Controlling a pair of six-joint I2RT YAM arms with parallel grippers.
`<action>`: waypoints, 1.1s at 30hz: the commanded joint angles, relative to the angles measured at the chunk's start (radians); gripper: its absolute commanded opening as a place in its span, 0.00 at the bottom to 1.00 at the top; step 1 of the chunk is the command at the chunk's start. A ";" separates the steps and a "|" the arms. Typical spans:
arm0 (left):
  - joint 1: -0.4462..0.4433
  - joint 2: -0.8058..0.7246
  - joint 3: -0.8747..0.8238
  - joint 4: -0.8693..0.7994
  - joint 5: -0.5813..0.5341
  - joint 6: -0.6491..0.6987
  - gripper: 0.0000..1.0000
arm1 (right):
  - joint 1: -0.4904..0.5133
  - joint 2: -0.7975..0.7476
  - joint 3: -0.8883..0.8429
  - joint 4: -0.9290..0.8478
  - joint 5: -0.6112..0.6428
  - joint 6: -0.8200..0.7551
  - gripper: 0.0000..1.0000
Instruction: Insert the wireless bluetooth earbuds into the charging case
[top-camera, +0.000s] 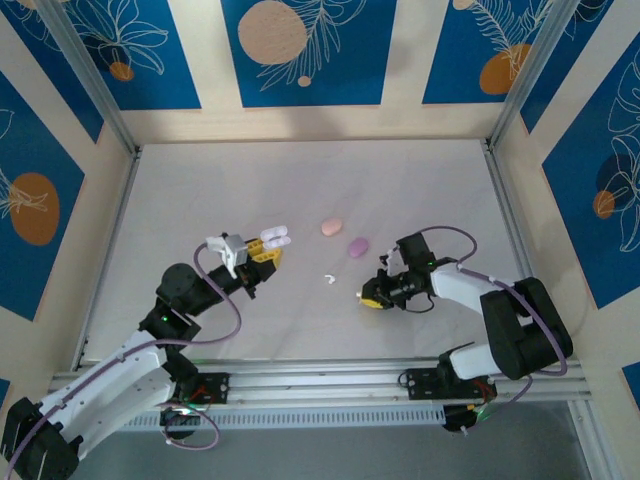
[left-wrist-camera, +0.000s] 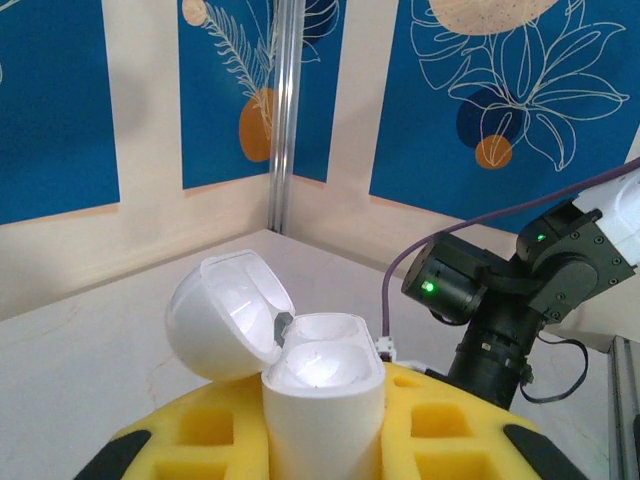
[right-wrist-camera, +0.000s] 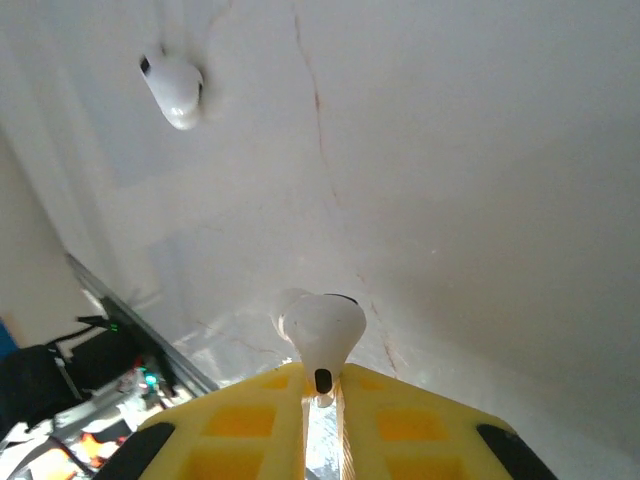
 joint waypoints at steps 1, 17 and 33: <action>-0.011 0.001 0.024 0.059 0.020 -0.017 0.12 | -0.040 0.002 -0.009 0.039 -0.100 0.017 0.17; -0.011 -0.002 0.023 0.056 0.016 -0.012 0.13 | 0.133 0.067 0.249 -0.325 0.389 -0.080 0.31; -0.011 -0.008 0.022 0.053 0.017 -0.010 0.13 | 0.214 0.208 0.319 -0.354 0.365 -0.012 0.32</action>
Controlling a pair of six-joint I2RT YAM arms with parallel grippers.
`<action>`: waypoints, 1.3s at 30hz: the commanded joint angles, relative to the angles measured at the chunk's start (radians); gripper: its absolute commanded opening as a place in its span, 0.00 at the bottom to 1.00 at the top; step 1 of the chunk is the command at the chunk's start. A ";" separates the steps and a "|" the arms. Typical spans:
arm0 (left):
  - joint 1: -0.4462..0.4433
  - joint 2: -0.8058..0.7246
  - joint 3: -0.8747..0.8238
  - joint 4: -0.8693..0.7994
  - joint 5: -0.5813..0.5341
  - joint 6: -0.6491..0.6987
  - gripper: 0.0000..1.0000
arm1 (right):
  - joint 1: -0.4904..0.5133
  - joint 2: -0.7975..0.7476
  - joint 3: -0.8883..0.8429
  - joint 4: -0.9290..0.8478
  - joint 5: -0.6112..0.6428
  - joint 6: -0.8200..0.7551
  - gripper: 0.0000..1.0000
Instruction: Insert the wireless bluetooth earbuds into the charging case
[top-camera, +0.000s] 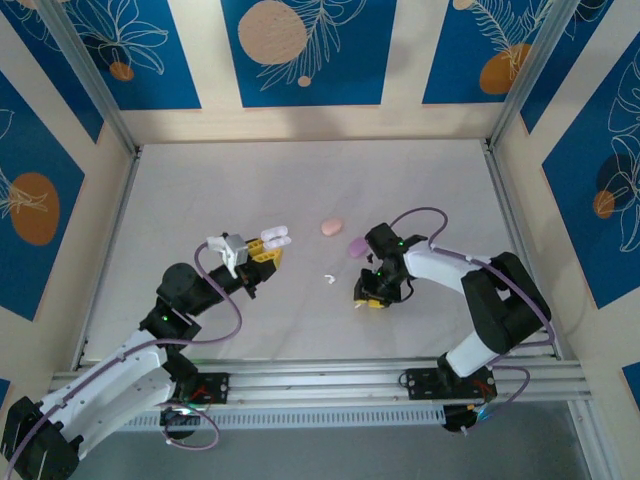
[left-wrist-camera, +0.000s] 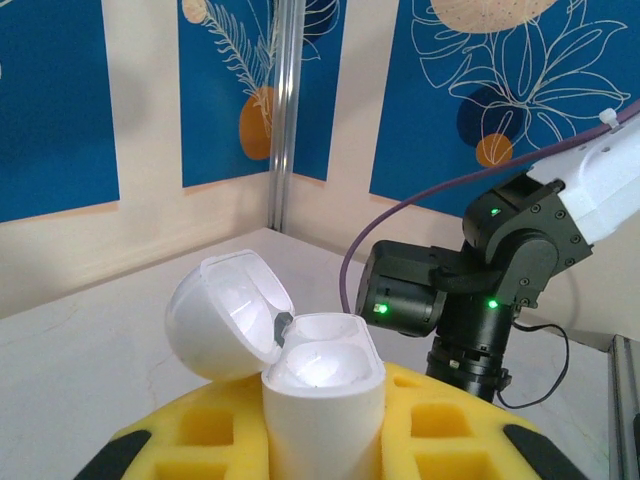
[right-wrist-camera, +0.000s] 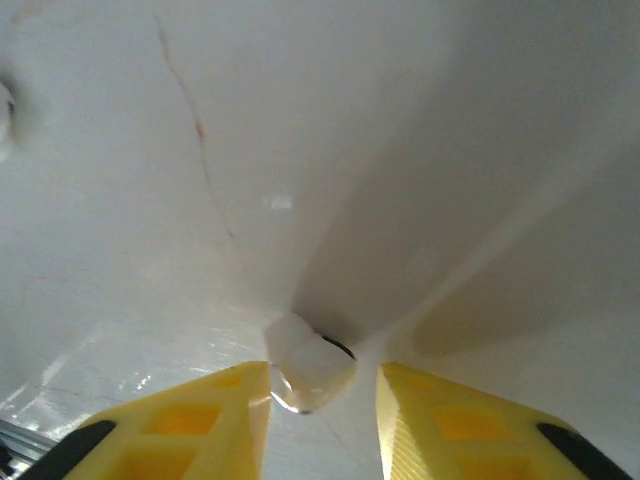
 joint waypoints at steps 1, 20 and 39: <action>-0.010 -0.014 0.021 0.050 0.017 -0.012 0.13 | 0.018 0.039 0.048 -0.019 0.003 -0.006 0.31; -0.011 -0.038 0.020 0.029 -0.003 -0.003 0.13 | 0.035 0.017 0.035 0.126 -0.236 -0.176 0.17; -0.011 -0.031 0.024 0.032 0.000 -0.009 0.13 | -0.049 0.060 -0.043 0.134 -0.216 -0.117 0.31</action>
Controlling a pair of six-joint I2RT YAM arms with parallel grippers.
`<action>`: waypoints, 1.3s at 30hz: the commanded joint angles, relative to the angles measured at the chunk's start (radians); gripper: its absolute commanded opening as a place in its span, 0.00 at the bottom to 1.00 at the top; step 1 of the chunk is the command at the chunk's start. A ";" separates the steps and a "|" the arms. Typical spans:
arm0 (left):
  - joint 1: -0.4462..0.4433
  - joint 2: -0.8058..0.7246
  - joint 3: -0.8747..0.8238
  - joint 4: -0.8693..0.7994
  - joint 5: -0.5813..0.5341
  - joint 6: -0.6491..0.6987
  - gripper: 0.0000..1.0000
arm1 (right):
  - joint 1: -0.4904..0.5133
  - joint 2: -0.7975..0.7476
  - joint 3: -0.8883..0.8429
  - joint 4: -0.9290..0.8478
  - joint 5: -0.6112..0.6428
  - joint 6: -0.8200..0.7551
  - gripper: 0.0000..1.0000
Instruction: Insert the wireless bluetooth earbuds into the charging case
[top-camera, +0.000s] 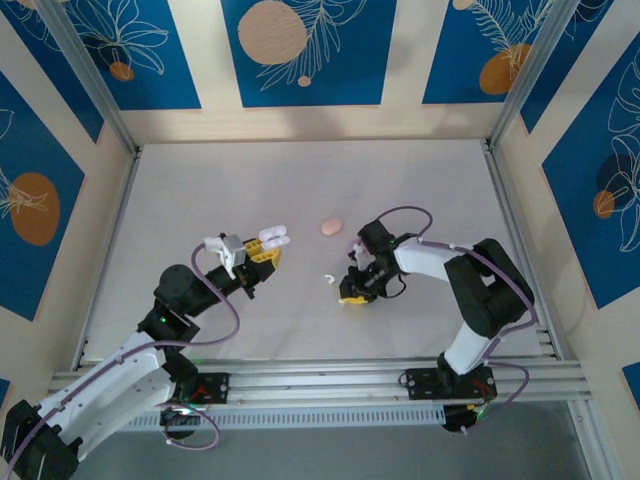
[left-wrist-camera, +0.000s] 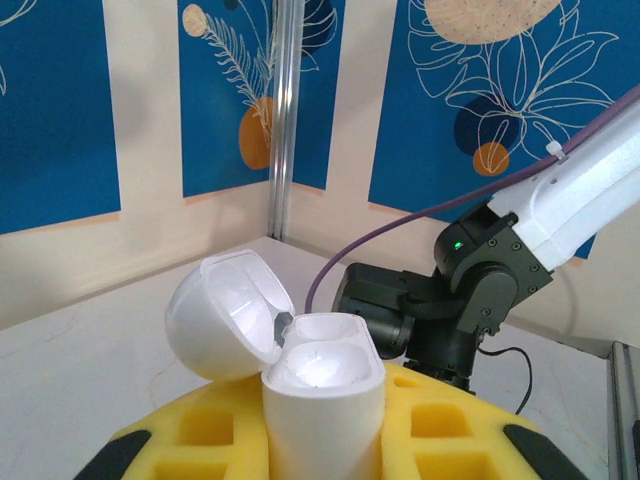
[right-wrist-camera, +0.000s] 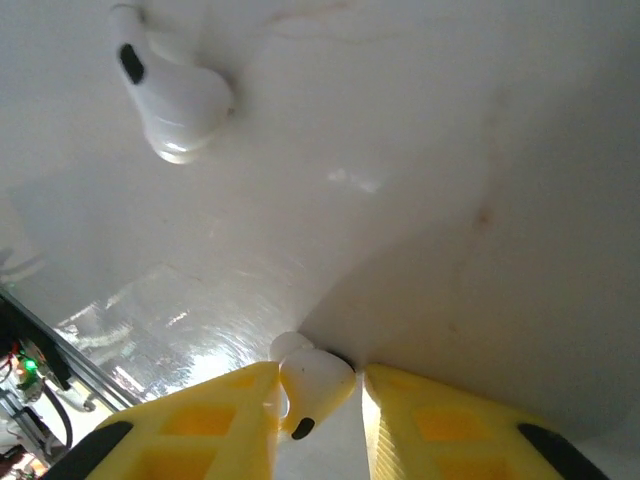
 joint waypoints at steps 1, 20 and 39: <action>-0.010 -0.009 0.024 0.034 0.001 -0.009 0.13 | -0.039 -0.040 -0.056 -0.016 0.000 0.028 0.31; -0.011 0.007 0.024 0.054 0.011 -0.022 0.13 | -0.349 -0.053 -0.165 0.049 -0.171 0.115 0.26; -0.010 0.005 0.021 0.051 0.008 -0.021 0.13 | -0.460 0.039 0.062 -0.042 -0.144 0.070 0.21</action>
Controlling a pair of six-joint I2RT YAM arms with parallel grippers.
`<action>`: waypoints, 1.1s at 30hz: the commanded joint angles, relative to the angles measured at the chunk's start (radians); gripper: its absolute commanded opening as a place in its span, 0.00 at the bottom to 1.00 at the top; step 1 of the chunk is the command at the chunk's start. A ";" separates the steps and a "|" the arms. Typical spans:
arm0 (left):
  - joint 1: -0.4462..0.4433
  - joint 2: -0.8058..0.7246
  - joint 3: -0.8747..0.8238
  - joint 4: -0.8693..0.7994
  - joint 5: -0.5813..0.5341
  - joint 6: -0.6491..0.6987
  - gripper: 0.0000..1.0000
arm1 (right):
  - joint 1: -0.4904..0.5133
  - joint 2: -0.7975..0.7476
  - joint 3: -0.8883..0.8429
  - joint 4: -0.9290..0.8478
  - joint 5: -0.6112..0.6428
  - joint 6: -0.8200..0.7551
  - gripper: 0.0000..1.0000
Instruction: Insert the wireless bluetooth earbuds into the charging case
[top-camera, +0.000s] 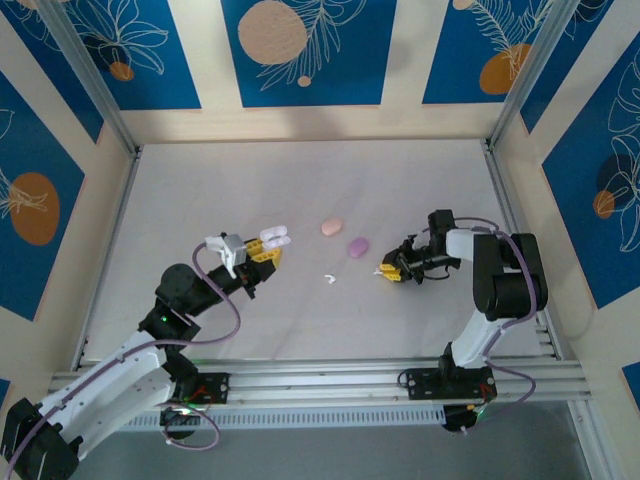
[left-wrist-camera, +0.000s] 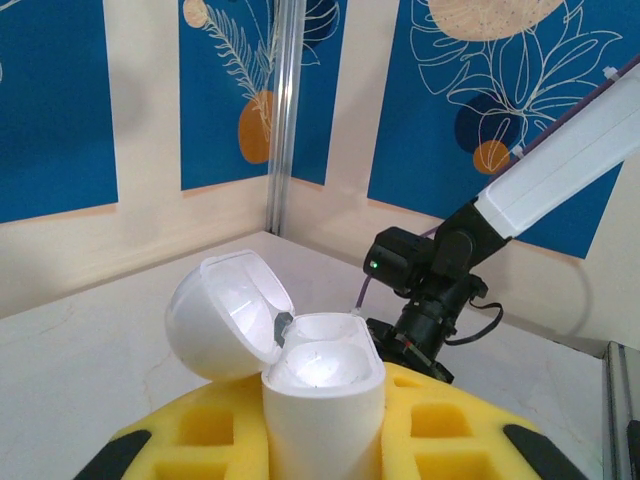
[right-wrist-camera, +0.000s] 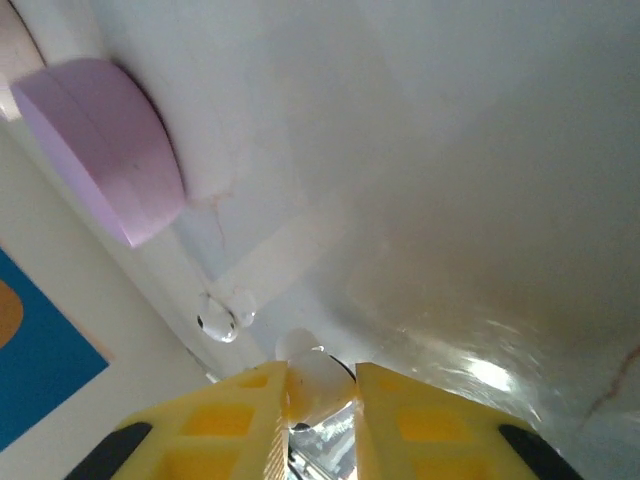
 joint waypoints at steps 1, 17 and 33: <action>-0.011 -0.006 0.020 0.050 0.006 -0.005 0.13 | 0.071 -0.041 0.087 -0.125 0.160 -0.069 0.21; -0.012 -0.088 0.008 0.012 -0.063 0.022 0.13 | 0.692 0.026 0.368 -0.567 1.047 -0.095 0.28; -0.011 -0.123 0.001 -0.012 -0.083 0.040 0.13 | 0.683 -0.050 0.370 -0.483 0.780 -0.141 0.40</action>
